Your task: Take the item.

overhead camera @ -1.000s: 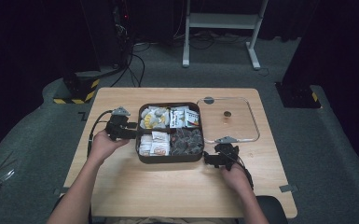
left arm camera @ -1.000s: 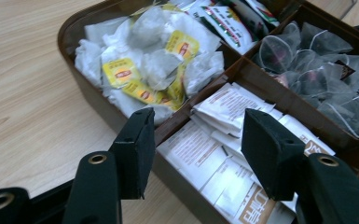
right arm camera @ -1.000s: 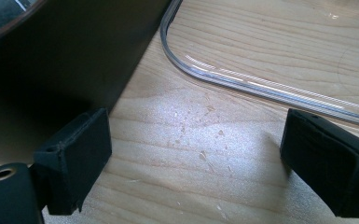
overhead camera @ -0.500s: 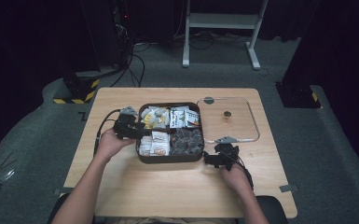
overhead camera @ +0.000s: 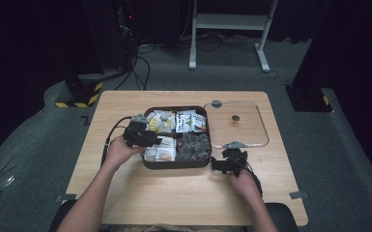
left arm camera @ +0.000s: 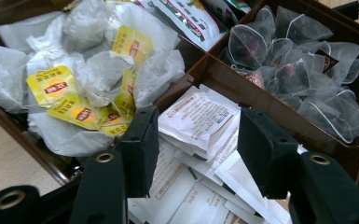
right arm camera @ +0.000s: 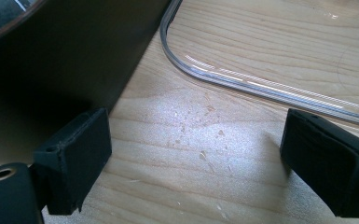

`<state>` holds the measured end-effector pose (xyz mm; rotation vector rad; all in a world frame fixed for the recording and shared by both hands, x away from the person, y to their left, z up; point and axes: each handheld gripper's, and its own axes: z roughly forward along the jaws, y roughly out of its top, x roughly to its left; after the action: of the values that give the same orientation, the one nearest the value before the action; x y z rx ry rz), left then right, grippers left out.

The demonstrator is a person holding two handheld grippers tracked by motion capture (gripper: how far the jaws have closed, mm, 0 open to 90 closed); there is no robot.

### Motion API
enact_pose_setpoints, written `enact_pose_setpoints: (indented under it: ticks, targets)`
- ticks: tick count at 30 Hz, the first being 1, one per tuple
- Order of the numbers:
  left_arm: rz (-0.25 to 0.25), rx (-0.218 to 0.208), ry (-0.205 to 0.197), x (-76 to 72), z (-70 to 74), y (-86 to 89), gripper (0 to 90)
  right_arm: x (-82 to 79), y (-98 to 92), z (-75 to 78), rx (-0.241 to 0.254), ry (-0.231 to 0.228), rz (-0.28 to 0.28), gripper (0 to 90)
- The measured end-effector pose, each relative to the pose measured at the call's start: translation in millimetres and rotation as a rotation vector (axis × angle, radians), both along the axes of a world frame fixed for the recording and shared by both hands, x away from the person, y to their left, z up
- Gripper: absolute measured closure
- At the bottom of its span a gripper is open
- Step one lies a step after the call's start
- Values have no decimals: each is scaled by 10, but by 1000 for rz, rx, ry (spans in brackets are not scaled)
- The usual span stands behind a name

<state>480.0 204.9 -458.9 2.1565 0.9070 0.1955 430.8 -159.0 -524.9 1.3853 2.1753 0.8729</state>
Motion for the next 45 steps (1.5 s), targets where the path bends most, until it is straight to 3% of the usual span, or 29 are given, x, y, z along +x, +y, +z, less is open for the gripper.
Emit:
enact_pose_setpoints:
  ticks: [8, 16, 21, 33, 39, 45]
  targets:
    - [-10, 10, -11, -17, -78, -59, 502, -1, 0, 0, 0, 0, 0, 88]
    - [-7, 79, -11, 5, -209, -71, 526, -1, -1, 0, 0, 0, 0, 88]
    - [-4, 61, -7, 16, -216, -57, 535, -1, 0, 0, 0, 0, 0, 88]
    - [-7, 46, -46, 12, -163, -82, 616, -1, 0, 0, 0, 0, 0, 88]
    - [-19, 38, -48, 11, -131, -116, 587, -3, 1, 1, 1, 1, -1, 89]
    - [-35, 84, -70, 22, -156, -164, 583, -10, 4, 1, 3, 3, -5, 88]
